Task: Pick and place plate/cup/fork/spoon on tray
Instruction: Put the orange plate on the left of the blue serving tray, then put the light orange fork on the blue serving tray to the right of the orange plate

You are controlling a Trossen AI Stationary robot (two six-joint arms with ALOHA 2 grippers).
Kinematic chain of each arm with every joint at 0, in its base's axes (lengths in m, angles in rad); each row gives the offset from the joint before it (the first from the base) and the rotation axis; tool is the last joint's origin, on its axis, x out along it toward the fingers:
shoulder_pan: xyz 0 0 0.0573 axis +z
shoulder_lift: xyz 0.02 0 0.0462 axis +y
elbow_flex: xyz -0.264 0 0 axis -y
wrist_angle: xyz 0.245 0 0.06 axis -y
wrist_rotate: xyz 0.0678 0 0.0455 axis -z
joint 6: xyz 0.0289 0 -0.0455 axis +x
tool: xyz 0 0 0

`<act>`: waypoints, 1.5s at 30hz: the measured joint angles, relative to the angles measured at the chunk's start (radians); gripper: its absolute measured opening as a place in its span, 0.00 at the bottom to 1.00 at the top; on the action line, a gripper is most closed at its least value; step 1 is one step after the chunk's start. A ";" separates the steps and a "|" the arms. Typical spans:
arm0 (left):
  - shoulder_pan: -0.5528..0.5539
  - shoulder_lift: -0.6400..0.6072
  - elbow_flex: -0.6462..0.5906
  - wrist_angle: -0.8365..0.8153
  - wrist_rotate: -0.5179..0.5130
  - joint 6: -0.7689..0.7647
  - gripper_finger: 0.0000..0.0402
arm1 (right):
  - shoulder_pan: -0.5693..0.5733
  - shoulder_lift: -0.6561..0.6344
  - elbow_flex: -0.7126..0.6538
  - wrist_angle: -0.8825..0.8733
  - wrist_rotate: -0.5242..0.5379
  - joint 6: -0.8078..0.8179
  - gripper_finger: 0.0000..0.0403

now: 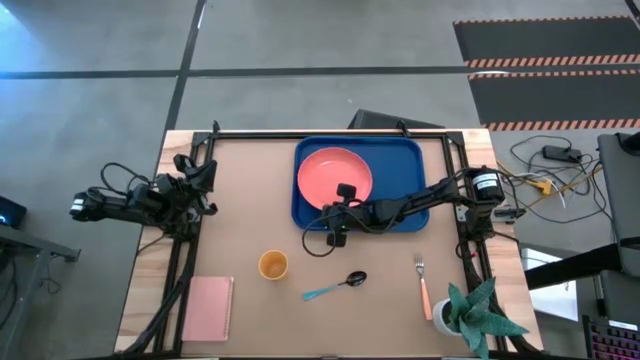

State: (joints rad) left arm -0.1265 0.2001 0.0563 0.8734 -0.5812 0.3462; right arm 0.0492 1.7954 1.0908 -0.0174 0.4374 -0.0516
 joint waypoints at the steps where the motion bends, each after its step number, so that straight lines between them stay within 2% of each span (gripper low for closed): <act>1: 0.000 0.000 0.000 0.000 0.000 0.000 0.00 | -0.001 0.000 0.000 0.000 0.000 0.001 0.02; 9: 0.000 0.000 0.000 0.000 0.000 0.000 0.00 | -0.002 0.000 0.000 -0.003 -0.002 0.017 0.02; 13: 0.000 0.000 0.000 0.000 0.000 0.000 0.00 | -0.010 0.000 0.000 -0.008 -0.037 0.039 0.03; 27: 0.000 0.000 0.000 0.000 0.000 -0.001 0.00 | -0.024 0.006 0.000 -0.007 -0.063 0.100 0.26; 32: 0.000 0.000 0.000 0.000 0.000 -0.001 0.00 | -0.023 -0.011 0.004 -0.019 -0.079 0.137 0.31; 38: 0.000 0.000 0.000 0.000 0.000 -0.001 0.00 | -0.014 -0.052 0.079 -0.135 -0.080 0.188 0.32; 41: 0.000 0.000 0.000 0.000 0.000 -0.001 0.00 | -0.012 -0.071 0.140 -0.225 -0.129 0.271 0.30; 45: 0.000 0.000 0.000 0.000 0.000 -0.001 0.00 | -0.013 -0.079 0.239 -0.360 -0.273 0.455 0.29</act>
State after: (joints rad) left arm -0.1264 0.2001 0.0563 0.8738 -0.5811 0.3454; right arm 0.0364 1.7168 1.3293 -0.3769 0.1644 0.4030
